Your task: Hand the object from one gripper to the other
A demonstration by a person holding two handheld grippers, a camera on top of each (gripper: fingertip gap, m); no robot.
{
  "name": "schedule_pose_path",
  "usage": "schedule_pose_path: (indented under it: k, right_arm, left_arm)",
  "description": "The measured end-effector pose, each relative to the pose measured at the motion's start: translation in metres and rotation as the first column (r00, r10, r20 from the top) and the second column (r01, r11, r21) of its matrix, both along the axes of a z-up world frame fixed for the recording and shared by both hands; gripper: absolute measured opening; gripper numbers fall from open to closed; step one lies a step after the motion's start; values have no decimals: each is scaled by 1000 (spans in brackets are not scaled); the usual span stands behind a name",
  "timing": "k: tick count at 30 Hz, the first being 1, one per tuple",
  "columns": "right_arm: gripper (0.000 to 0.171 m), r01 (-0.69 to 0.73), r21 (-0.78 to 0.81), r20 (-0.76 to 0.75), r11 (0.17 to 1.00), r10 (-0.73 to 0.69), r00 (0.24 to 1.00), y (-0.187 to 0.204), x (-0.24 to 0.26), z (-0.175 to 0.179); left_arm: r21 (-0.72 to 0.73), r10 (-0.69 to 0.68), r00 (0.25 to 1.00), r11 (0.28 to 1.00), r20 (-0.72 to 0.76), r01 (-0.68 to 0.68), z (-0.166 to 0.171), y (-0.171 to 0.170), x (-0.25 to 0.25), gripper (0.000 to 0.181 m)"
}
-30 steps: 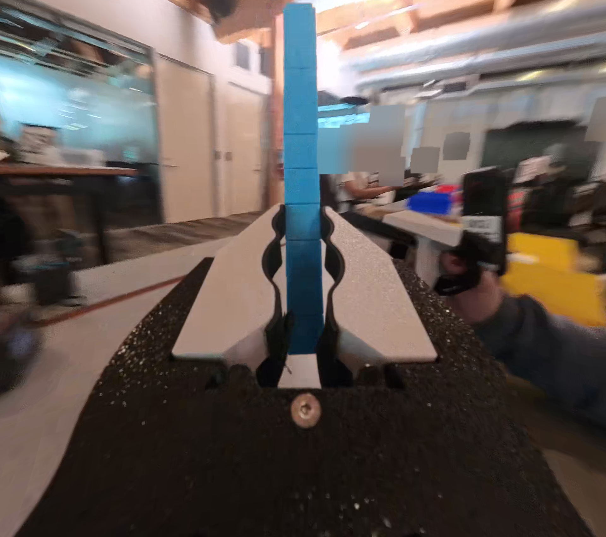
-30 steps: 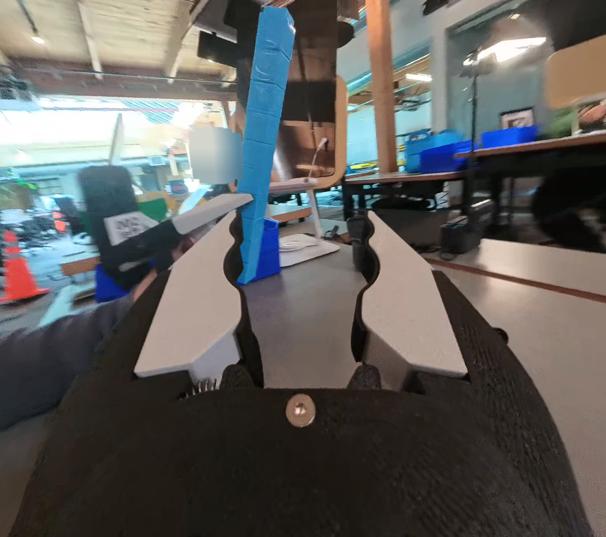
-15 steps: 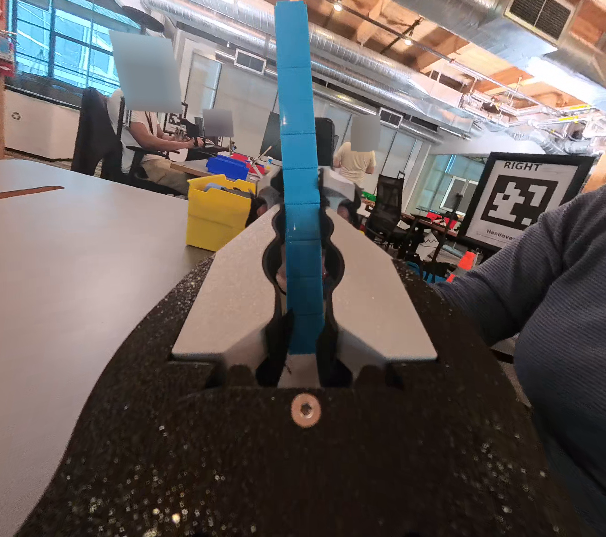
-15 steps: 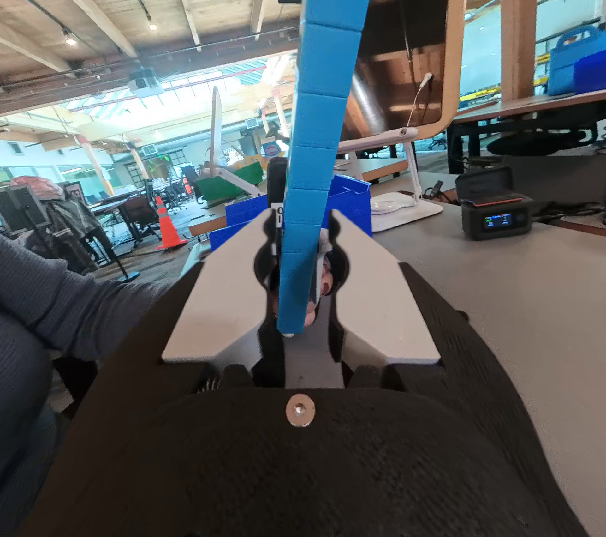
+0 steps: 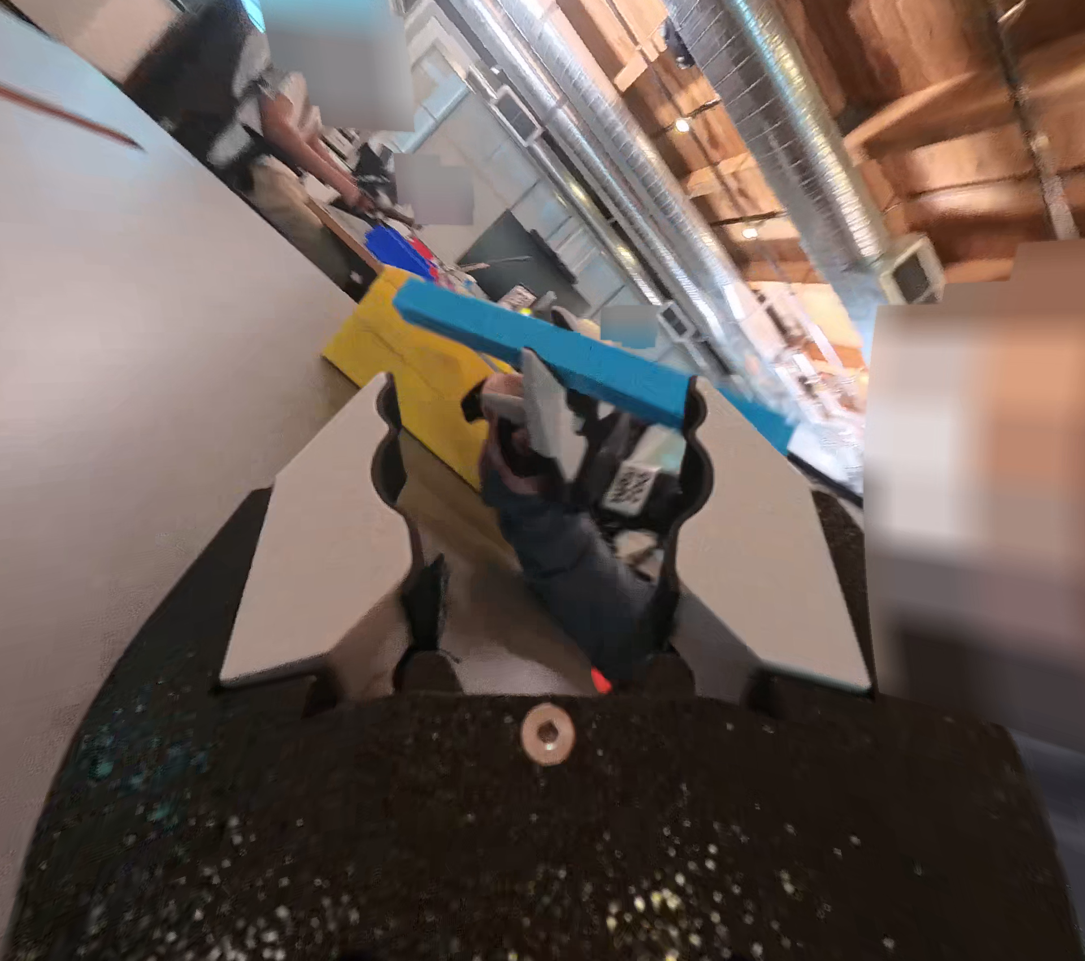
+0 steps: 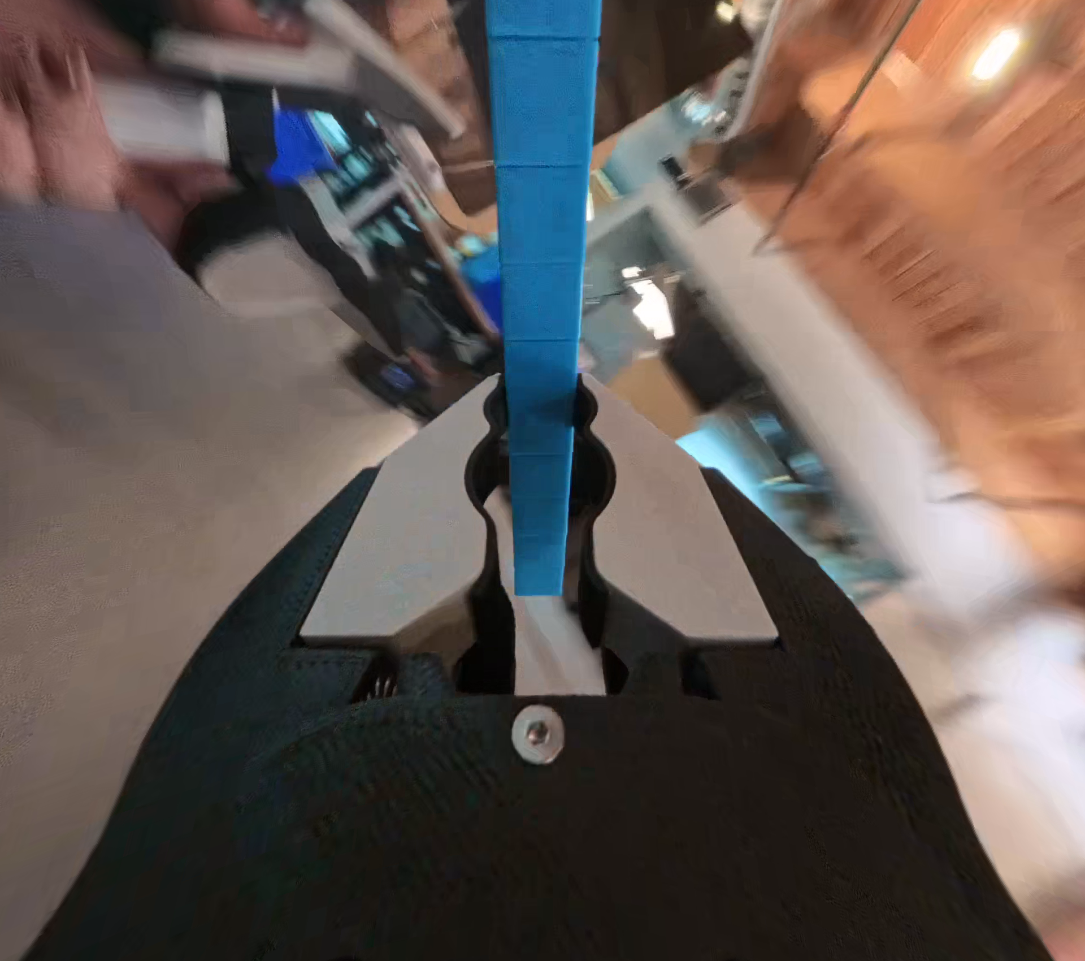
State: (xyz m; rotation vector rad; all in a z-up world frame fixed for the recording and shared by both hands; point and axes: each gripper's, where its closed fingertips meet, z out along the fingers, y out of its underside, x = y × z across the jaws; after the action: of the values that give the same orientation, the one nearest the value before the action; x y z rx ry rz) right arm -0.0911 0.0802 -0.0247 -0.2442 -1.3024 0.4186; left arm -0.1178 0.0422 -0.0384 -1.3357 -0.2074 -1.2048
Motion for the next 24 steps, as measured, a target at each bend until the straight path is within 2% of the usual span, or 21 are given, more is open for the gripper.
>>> schedule_pose_path:
  k: [3, 6, 8, 12, 14, 16, 19, 21, 24]
  right_arm:
    - [20, 131, 325, -46, 936, -123, 991, -8, -6, -8]
    - [19, 163, 476, -48, 865, -159, 986, -19, -12, -17]
    - [20, 174, 529, -49, 831, -175, 983, -23, -14, -20]
    - [20, 191, 554, -49, 810, -196, 979, -23, -15, -23]
    - [20, 187, 552, -41, 813, -197, 980, -23, -16, -25]
    - [23, 183, 530, -39, 828, -192, 981, -22, -16, -24]
    - [61, 164, 412, -40, 897, -162, 986, -17, -12, -16]
    - [84, 123, 257, -42, 958, -116, 992, -11, -5, -6]
    - [88, 19, -63, -56, 998, -22, 998, 5, 8, 13]
  left_arm:
    - [-21, -155, 980, 987, 129, 159, 0, -7, 9, 91]
    - [-112, -251, 963, 959, 99, 261, -13, -8, 32, 82]
    - [-156, -309, 950, 937, 43, 312, -19, -9, 48, 77]
    - [-159, -360, 933, 921, -4, 355, -19, -14, 62, 29]
    - [-175, -355, 934, 923, -35, 344, -24, -13, 63, 27]
    - [-198, -328, 941, 931, -86, 307, -31, -11, 61, 22]
    - [-164, -259, 953, 958, -157, 234, -30, -6, 54, 19]
    - [-102, -199, 961, 978, -192, 182, -22, -5, 47, 19]
    - [47, -80, 955, 994, -287, 98, -4, -8, 39, 19]
